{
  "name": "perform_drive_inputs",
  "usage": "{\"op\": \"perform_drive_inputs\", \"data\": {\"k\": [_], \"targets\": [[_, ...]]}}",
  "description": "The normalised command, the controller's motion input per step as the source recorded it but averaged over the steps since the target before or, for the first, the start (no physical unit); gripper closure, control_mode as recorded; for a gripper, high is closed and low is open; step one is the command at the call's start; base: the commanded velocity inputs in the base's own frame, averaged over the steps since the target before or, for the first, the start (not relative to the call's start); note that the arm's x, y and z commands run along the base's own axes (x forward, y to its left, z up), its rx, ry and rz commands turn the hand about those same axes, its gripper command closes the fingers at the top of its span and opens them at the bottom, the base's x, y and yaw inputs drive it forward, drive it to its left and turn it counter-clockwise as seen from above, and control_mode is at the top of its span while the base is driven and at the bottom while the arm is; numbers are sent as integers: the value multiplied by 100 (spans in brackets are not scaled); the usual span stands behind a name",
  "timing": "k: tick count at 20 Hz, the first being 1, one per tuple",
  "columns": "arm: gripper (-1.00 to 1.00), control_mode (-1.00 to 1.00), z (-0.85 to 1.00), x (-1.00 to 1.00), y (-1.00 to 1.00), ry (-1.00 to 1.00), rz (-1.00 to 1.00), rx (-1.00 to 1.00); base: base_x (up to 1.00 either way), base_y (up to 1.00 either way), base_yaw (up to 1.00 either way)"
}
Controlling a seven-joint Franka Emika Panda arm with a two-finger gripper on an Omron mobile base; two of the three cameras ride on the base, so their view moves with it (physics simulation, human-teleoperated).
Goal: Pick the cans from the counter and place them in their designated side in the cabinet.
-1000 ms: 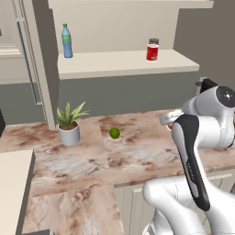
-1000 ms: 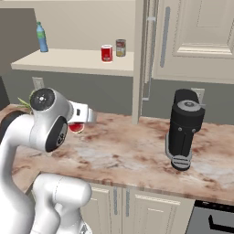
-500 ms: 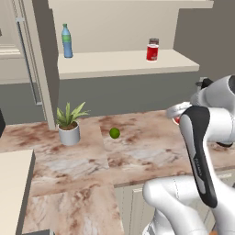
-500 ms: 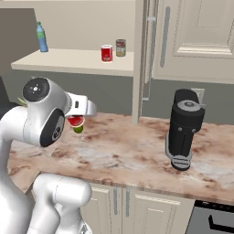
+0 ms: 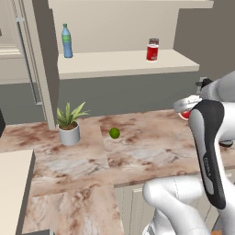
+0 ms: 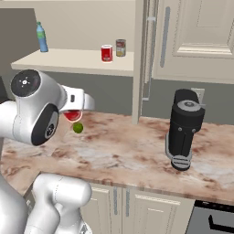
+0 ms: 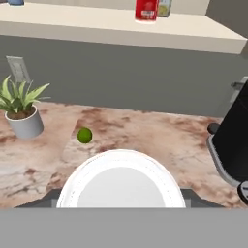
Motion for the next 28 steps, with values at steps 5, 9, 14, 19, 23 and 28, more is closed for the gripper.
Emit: {"op": "perform_drive_inputs", "data": {"k": [5, 9, 14, 19, 23, 28], "targets": [[100, -100, 33, -14, -6, -4, 0, -1, 0, 0, 0], [100, -100, 34, -9, -2, -6, 0, -1, 0, 0, 0], [100, -100, 33, -1, 0, -8, 0, -2, 0, 0, 0], [100, -100, 25, 2, 0, -7, 0, -1, 0, 0, 0], [100, -100, 15, 13, 0, -6, 0, 0, 0, 0, 0], [100, -100, 15, 15, 0, -5, 0, 0, 0, 0, 0]]}}
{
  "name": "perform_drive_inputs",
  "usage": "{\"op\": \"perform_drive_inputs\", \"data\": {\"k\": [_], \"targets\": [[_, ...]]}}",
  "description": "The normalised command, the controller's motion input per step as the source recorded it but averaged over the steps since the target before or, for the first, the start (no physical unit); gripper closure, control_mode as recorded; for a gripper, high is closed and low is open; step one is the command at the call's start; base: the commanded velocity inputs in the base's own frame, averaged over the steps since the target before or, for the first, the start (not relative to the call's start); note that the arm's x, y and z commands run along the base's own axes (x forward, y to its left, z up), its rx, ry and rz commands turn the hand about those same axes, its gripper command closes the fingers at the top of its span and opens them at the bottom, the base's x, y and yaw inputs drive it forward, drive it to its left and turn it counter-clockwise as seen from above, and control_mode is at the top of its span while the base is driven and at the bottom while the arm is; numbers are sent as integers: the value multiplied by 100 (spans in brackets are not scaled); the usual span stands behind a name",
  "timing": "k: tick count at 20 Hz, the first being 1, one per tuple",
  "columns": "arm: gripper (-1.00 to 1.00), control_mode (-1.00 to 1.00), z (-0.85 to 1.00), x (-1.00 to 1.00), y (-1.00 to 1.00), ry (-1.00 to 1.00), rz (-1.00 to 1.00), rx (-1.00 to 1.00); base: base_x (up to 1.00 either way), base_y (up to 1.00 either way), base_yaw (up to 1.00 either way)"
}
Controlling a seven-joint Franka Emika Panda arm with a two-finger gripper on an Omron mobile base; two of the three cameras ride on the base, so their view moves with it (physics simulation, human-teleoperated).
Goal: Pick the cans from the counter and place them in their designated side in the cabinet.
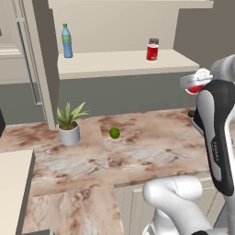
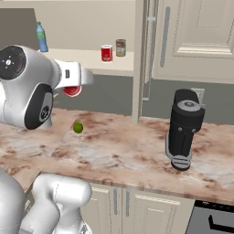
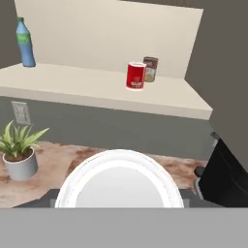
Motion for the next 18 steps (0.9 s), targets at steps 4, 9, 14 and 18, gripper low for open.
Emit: {"op": "perform_drive_inputs", "data": {"k": [4, 9, 14, 18], "targets": [[100, -100, 19, 10, 0, -6, 0, 0, 0, 0, 0], [100, -100, 11, 12, 0, -5, 0, 0, 0, 0, 0], [100, -100, 2, 13, 3, -2, 0, 0, 0, 0, 0], [100, -100, 0, 26, 3, -1, 0, 0, 0, 0, 0]]}}
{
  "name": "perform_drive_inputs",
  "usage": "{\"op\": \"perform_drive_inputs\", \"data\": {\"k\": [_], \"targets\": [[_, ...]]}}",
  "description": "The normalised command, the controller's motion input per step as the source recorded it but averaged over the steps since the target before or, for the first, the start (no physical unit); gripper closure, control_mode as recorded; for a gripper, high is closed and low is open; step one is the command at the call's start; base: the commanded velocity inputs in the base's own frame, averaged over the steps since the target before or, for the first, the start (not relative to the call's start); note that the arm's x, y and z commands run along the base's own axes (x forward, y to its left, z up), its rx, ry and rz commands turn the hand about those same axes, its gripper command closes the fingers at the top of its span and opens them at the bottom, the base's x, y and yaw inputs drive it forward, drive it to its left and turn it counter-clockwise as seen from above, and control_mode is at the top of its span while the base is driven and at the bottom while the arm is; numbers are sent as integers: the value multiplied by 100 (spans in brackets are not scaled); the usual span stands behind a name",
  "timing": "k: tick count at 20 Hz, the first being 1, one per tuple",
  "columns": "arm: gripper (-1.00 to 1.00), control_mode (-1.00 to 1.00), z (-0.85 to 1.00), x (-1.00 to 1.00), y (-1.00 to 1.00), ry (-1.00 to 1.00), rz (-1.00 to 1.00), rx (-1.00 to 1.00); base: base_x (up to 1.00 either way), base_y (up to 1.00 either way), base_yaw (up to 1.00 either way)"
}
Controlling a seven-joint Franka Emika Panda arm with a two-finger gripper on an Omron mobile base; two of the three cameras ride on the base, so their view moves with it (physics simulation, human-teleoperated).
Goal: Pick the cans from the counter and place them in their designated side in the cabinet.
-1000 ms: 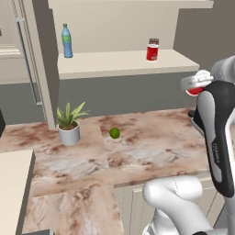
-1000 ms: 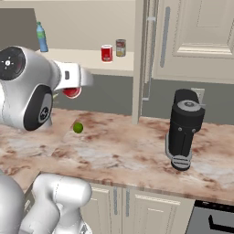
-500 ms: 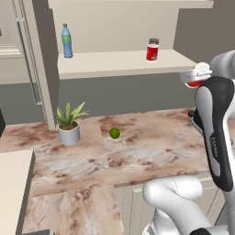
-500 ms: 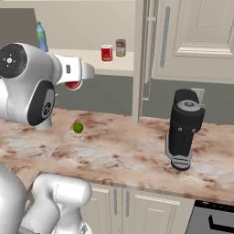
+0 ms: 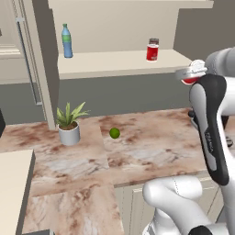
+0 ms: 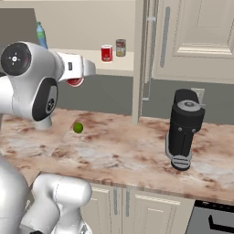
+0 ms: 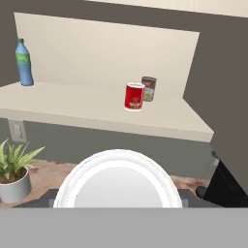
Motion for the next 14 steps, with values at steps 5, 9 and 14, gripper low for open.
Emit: {"op": "perform_drive_inputs", "data": {"k": [5, 9, 14], "targets": [[100, -100, 0, 30, -7, 0, 0, -1, 0, 0, 0], [100, -100, 0, 32, -4, 0, 0, 0, 0, 0, 0], [100, -100, 0, 30, -1, 0, 0, 0, 0, 0, 0]]}}
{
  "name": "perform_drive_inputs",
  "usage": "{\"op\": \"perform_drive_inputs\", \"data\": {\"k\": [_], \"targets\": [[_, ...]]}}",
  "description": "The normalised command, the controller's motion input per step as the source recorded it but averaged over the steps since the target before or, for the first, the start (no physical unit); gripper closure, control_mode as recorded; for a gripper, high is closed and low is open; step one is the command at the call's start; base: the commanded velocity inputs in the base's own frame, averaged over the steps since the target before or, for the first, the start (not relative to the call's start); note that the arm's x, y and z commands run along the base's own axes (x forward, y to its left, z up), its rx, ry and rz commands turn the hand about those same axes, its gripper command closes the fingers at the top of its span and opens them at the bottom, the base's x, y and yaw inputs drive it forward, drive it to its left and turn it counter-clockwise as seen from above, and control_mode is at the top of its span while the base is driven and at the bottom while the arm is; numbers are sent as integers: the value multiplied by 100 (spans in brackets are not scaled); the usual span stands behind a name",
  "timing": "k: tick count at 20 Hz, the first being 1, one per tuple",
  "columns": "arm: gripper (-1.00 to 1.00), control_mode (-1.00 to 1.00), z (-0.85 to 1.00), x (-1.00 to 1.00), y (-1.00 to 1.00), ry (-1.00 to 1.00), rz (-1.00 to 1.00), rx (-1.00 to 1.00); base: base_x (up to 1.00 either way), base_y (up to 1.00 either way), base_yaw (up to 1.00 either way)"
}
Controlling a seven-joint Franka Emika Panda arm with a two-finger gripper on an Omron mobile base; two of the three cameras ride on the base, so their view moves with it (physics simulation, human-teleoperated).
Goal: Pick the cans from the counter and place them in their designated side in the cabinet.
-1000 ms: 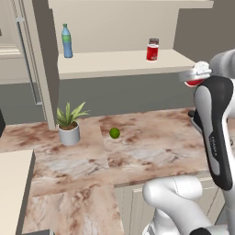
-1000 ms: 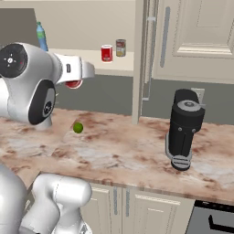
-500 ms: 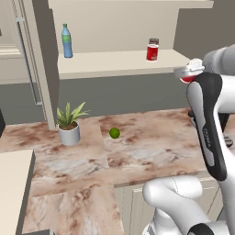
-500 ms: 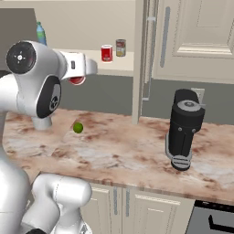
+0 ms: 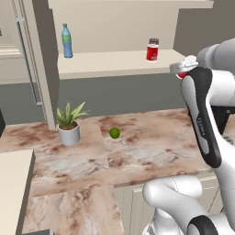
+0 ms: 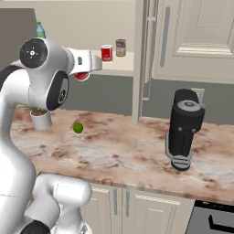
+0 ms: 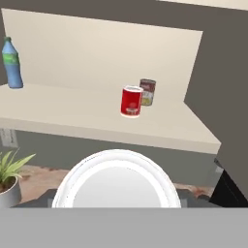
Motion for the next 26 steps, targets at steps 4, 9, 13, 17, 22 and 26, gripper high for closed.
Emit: {"op": "perform_drive_inputs", "data": {"k": [4, 9, 13, 17, 22, 26], "targets": [[100, -100, 0, 20, -9, 0, 0, -1, 0, 0, 0], [100, -100, 0, 24, -5, 0, 0, 0, 0, 0, 0], [100, -100, 0, 28, -3, 0, 0, 0, 0, 0, 0], [100, -100, 0, 22, -10, 0, 0, 0, 0, 0, 0], [100, -100, 0, 22, -13, 0, 0, 0, 0, 0, 0], [100, -100, 0, 24, -9, 0, 0, 0, 0, 0, 0]]}}
